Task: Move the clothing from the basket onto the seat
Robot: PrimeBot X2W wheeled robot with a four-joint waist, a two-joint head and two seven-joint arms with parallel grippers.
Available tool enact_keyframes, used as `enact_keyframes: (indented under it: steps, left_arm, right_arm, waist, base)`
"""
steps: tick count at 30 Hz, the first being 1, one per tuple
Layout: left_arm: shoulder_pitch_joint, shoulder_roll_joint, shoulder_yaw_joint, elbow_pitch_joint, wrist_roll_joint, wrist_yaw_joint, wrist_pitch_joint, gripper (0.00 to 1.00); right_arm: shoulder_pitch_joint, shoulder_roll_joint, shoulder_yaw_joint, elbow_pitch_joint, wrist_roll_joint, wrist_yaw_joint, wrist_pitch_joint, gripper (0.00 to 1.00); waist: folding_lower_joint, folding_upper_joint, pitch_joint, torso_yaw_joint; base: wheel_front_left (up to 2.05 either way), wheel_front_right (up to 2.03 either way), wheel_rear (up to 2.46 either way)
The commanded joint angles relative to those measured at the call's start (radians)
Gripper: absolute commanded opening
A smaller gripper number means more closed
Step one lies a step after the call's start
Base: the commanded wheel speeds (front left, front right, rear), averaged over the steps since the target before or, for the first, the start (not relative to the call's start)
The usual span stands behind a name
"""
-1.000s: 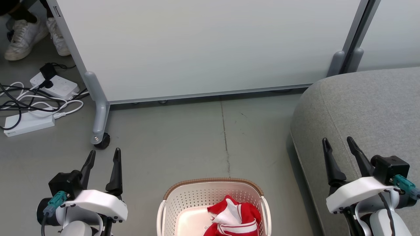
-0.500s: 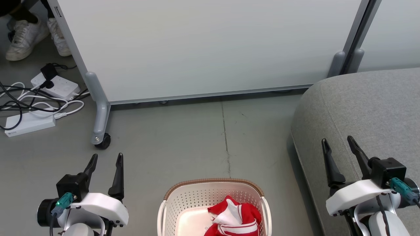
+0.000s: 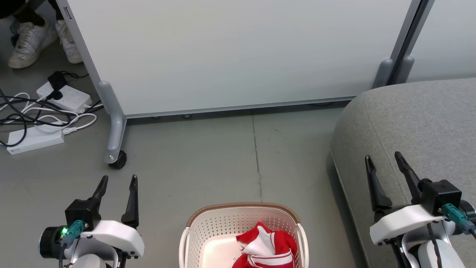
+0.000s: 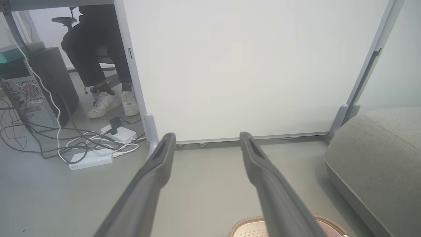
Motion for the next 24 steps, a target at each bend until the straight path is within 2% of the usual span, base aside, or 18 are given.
enact_keyframes:
  steps: [1,24]
  left_arm:
    - [-0.012,0.008,0.005,0.002,0.004,0.006,-0.006,1.00]
    - [-0.036,-0.002,-0.008,-0.017,-0.014,0.011,-0.019,1.00]
  right_arm:
    - [0.009,-0.005,0.001,-0.002,-0.004,0.002,-0.010,1.00]
    - [-0.009,-0.005,-0.013,-0.004,0.023,0.002,0.016,1.00]
  waist:
    - [0.0000,0.0000,0.000,0.000]
    - [0.0000,0.0000,0.031,-0.002]
  base:
    - [0.00,0.00,0.00]
    - [0.00,0.00,0.00]
